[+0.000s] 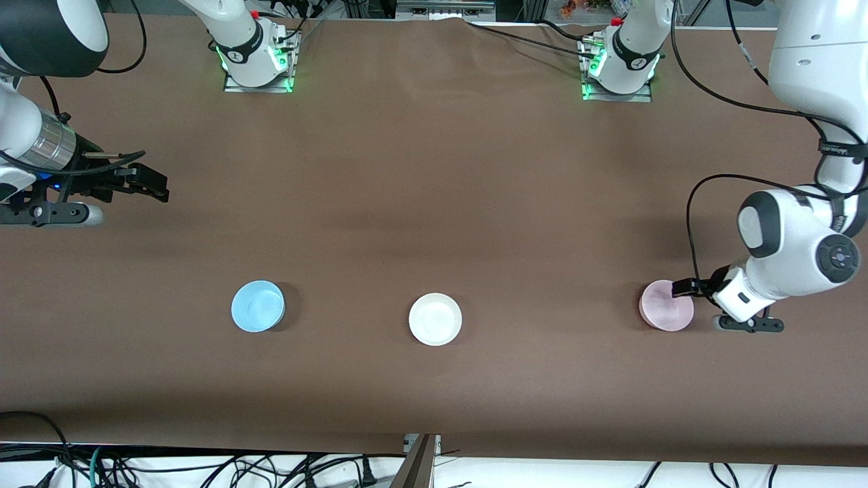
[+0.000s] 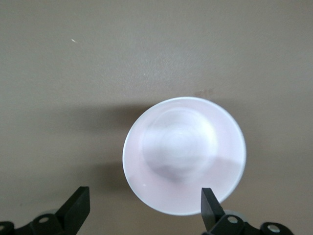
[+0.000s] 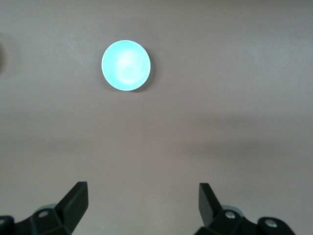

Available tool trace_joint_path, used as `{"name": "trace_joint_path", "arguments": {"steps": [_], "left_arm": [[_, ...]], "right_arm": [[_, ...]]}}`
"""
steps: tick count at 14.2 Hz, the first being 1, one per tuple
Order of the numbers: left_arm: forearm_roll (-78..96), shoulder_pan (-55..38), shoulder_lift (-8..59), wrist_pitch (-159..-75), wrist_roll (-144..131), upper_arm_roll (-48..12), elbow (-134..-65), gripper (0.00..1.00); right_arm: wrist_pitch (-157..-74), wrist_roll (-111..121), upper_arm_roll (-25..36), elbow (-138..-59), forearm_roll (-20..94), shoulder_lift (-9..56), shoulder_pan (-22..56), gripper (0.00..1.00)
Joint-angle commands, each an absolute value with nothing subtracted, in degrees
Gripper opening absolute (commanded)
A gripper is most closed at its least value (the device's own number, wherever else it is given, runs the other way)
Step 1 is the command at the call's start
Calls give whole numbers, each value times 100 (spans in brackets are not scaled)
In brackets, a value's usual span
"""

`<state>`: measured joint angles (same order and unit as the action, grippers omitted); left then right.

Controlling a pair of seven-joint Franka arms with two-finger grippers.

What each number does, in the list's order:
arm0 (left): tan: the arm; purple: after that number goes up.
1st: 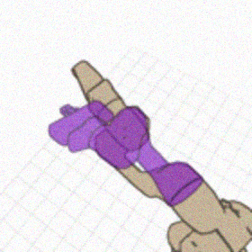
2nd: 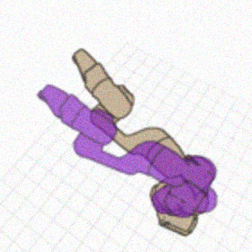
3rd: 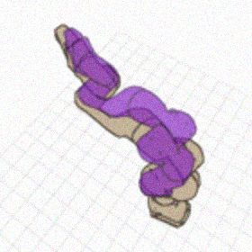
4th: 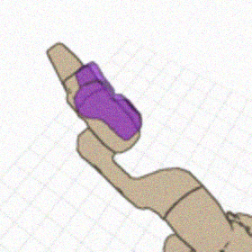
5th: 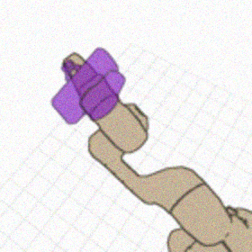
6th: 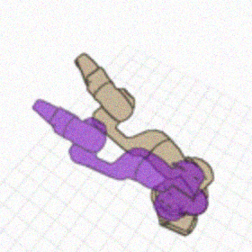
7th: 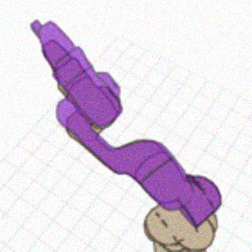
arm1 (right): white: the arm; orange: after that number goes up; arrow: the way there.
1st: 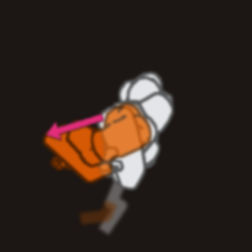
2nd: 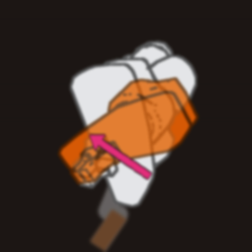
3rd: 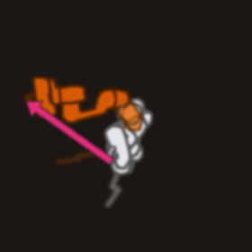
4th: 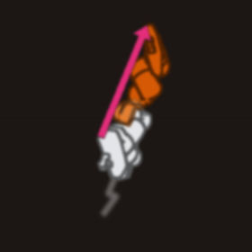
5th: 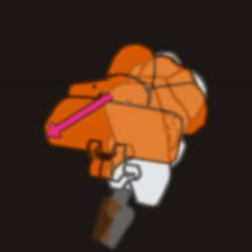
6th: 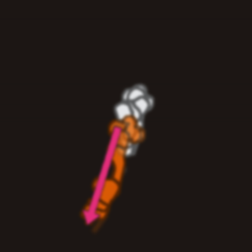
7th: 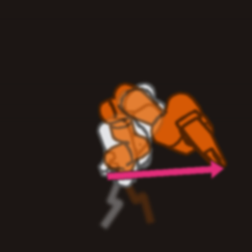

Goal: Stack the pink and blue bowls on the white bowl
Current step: 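Lower the left gripper onto the pink bowl rim and grasp it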

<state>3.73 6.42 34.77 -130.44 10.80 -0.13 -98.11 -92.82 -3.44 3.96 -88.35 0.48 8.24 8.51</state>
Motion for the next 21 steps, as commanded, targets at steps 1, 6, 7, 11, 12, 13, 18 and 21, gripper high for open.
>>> {"name": "trace_joint_path", "arguments": {"steps": [1, 6, 7, 11, 12, 13, 18, 21], "left_arm": [[501, 703, 3331, -13481, 1327, -26, -10282, 100], [605, 756, 3507, -13763, 1336, -26, -10310, 82], [824, 756, 3524, -13755, 1336, -26, -10301, 80], [1055, 747, 3621, -13764, 1362, 52, -10239, 63], [1055, 747, 3621, -13764, 1371, 53, -10231, 51], [1055, 747, 3621, -13764, 1362, 53, -10230, 37], [1055, 738, 3586, -13746, 1362, 53, -10222, 0], [1220, 598, 3516, -13292, 1248, -26, -9854, 0]], "right_arm": [[-9386, -290, 361, -8842, 149, 809, 870, 100], [-9492, -211, 360, -8728, 543, 879, 888, 100], [-9466, -211, 360, -8745, 519, 879, 888, 100], [-9510, -220, 369, -8701, 563, 888, 878, 100], [-9510, -220, 369, -8692, 554, 888, 888, 100], [-9527, -220, 369, -8701, 571, 888, 879, 100], [-9536, -220, 378, -8701, 562, 888, 870, 100], [-9475, -211, 378, -8701, 519, 888, 870, 100]]}}
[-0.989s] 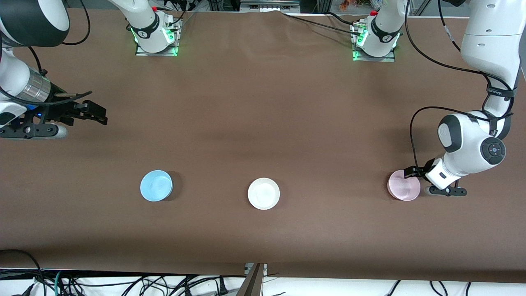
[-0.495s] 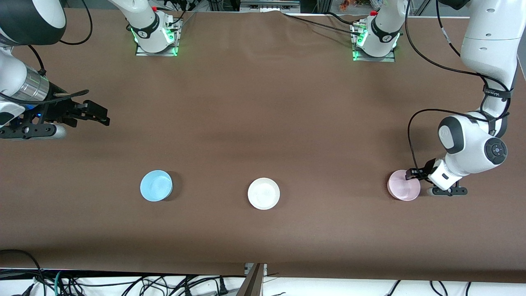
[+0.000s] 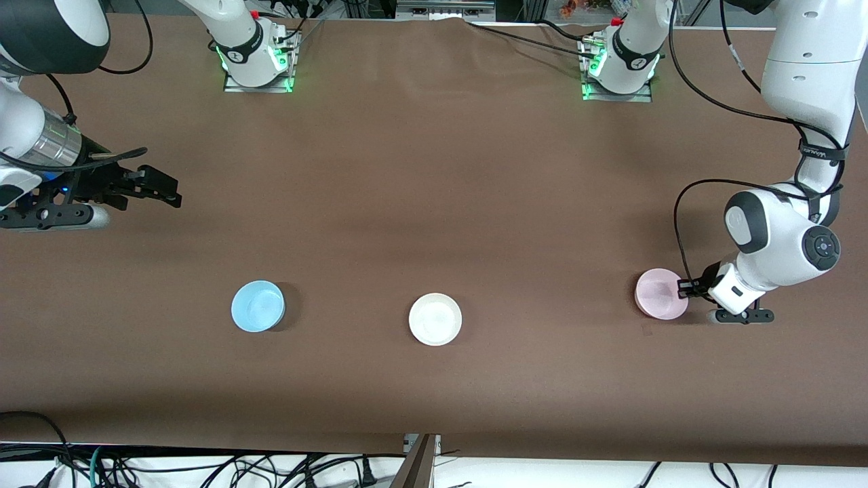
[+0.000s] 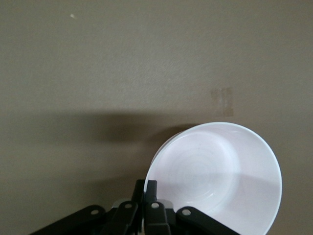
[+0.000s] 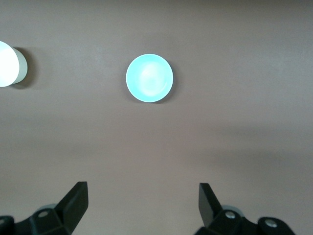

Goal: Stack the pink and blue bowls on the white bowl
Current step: 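Carry the pink bowl with the left gripper over the white bowl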

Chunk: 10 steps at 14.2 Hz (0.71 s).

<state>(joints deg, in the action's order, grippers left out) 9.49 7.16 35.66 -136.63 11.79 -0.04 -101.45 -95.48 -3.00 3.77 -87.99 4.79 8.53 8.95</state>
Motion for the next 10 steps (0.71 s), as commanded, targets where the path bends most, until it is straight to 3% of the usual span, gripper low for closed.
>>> {"name": "trace_joint_path", "arguments": {"steps": [1, 4, 8, 10], "left_arm": [[1439, 511, 3516, -13089, 1239, -61, -9670, 0], [1749, 159, 3516, -12999, 741, -210, -9388, 0], [1705, -139, 3577, -13008, -901, -1001, -8984, 0], [1696, -630, 3787, -13052, -1693, -1020, -8616, 0]], "right_arm": [[-9475, -211, 378, -8701, 519, 905, 835, 100], [-9457, -246, 387, -8701, 492, 949, 861, 100], [-9466, -228, 413, -8745, 510, 975, 809, 100], [-9518, -211, 413, -8702, 475, 1281, 782, 100]]}}
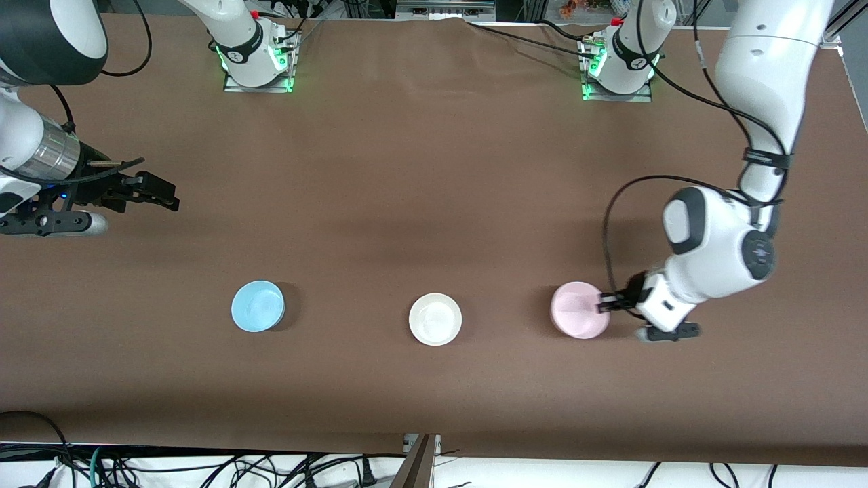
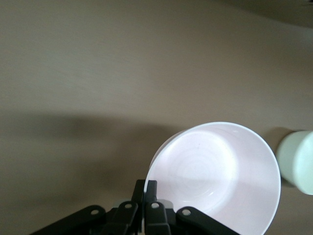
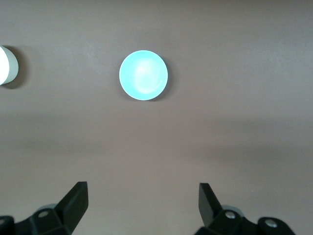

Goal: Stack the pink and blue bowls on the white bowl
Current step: 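Carry the pink bowl with the left gripper over the white bowl, then lower the pink bowl into the white bowl while the right gripper grasps the blue bowl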

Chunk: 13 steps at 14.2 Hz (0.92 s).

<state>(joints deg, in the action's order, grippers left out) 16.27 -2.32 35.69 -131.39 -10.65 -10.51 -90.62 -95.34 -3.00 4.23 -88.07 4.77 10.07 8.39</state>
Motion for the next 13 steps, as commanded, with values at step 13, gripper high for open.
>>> {"name": "trace_joint_path", "arguments": {"steps": [13], "left_arm": [[1011, -2338, 5493, -13289, -4096, -686, -6241, 0]], "right_arm": [[-11415, 69, 352, -8420, -9, 3005, 747, 100]]}}
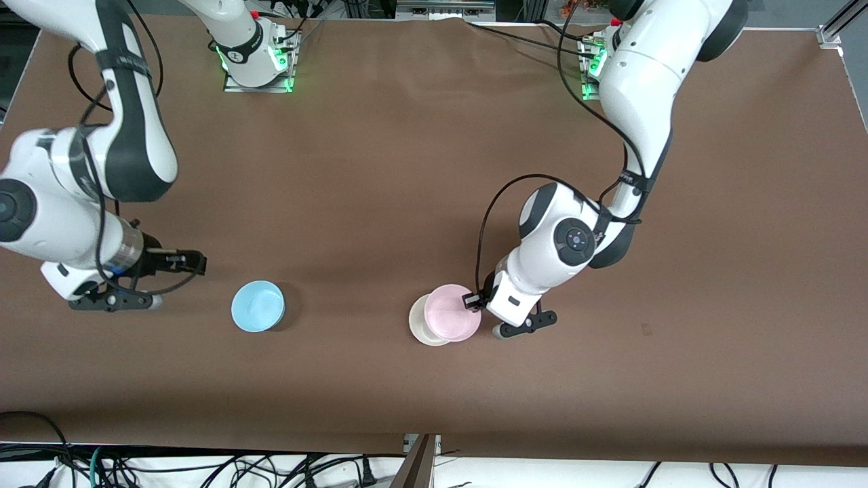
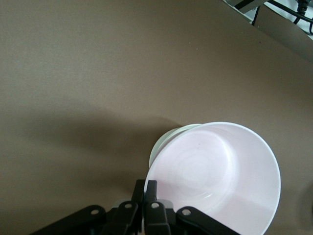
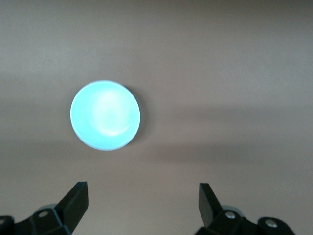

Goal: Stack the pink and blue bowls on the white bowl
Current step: 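Lower the pink bowl into the white bowl while the right gripper grasps the blue bowl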

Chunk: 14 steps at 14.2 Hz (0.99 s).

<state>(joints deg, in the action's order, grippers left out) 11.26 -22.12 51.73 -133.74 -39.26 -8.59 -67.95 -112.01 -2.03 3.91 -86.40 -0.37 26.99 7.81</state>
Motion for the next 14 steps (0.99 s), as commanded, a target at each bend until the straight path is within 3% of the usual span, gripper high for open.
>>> {"name": "trace_joint_path", "arguments": {"steps": [1, 10, 12, 14], "left_arm": [[1011, -2373, 5545, -13289, -4122, -642, -6171, 0], [976, -2672, 5836, -13289, -4544, -536, -5906, 0], [967, -2698, 5871, -13289, -4553, -536, -5915, 0], [871, -2707, 5871, -13280, -4553, -536, -5941, 0]], "right_arm": [[-11574, 192, 352, -8420, 26, 3136, 738, 100], [-12629, 343, 352, -8420, 431, 4341, 747, 96], [-12752, 334, 352, -8420, 439, 4552, 747, 74], [-12753, 299, 290, -8420, 448, 4597, 747, 39]]}}
